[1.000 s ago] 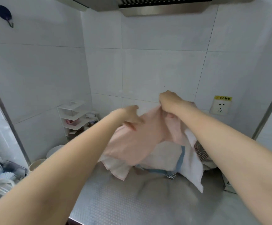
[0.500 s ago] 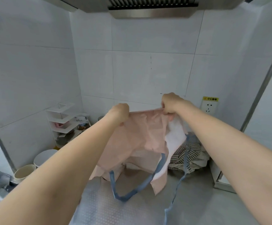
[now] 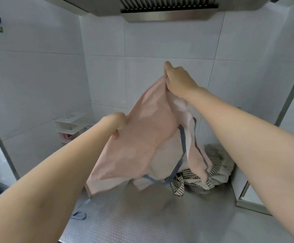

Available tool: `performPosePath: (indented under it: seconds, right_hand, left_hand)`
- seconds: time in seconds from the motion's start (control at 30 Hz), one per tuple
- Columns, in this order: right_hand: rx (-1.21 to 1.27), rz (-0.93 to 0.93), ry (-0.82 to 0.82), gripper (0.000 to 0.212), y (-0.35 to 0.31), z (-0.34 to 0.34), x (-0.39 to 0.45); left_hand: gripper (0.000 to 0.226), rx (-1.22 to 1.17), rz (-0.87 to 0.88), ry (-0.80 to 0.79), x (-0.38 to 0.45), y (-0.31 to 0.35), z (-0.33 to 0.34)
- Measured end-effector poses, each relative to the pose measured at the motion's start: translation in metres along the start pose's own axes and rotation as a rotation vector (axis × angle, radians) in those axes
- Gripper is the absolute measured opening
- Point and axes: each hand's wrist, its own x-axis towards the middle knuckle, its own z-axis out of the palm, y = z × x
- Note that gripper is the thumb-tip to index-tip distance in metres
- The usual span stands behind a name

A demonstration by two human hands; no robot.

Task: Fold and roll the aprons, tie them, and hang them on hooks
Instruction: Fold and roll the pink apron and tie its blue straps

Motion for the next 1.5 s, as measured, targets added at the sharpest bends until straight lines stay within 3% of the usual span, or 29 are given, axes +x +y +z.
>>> performPosePath:
  seconds: [0.17,0.27,0.37,0.47,0.6,0.67,0.73,0.83,0.93,1.07,1.17,1.27,1.37,1.43,1.5]
  right_hand:
    - [0.032,0.088,0.028,0.022,0.014,0.004,0.003]
    - [0.053,0.112,-0.116,0.032,0.019,0.008,-0.001]
    - [-0.065,0.141,-0.340,0.037,0.030,0.017,-0.003]
    - [-0.146,0.219,-0.422,0.013,0.033,0.032,-0.013]
    - [-0.296,0.292,-0.224,0.018,0.032,0.047,-0.026]
    - [-0.276,0.310,-0.134,0.020,0.030,0.051,-0.024]
    - [-0.174,0.294,-0.255,0.018,0.027,0.053,-0.023]
    - [-0.146,0.216,-0.679,0.009,0.023,0.059,-0.034]
    - [-0.277,0.137,-0.616,0.010,0.025,0.064,-0.036]
    - [0.107,0.142,-0.651,0.010,0.028,0.066,-0.027]
    - [0.483,0.172,-0.519,0.031,0.023,0.064,-0.029]
    - [0.553,0.124,-0.426,0.026,0.016,0.064,-0.030]
    - [0.502,0.125,-0.443,0.040,0.008,0.065,-0.027]
    - [0.639,0.213,-0.505,0.024,0.003,0.062,-0.026]
    - [0.777,0.272,-0.623,0.025,-0.001,0.058,-0.030]
  left_hand:
    - [0.019,-0.056,-0.036,-0.220,0.009,-0.007,0.012]
    - [0.016,-0.137,-0.042,-0.296,0.007,-0.008,0.015]
    - [0.031,-0.305,-0.060,-0.241,0.006,-0.010,0.017]
    - [0.037,-0.498,-0.095,-0.161,0.012,-0.009,0.011]
    - [0.033,-0.814,-0.071,-0.096,0.008,-0.002,-0.009]
    - [0.035,-0.895,-0.052,0.034,0.008,0.004,-0.023]
    - [0.034,-0.920,-0.041,0.129,0.009,0.006,-0.034]
    - [0.037,-0.985,-0.036,0.170,0.009,0.005,-0.044]
    - [0.039,-0.979,-0.033,0.238,0.010,0.006,-0.050]
    - [0.042,-0.954,0.020,0.247,0.014,0.004,-0.058]
    - [0.051,-0.984,0.001,0.292,0.021,0.001,-0.060]
    - [0.043,-1.024,-0.017,0.343,0.024,0.002,-0.062]
    - [0.042,-1.026,-0.017,0.385,0.024,0.000,-0.063]
    - [0.040,-1.013,-0.026,0.405,0.024,-0.002,-0.063]
    - [0.039,-1.011,-0.028,0.420,0.026,-0.004,-0.063]
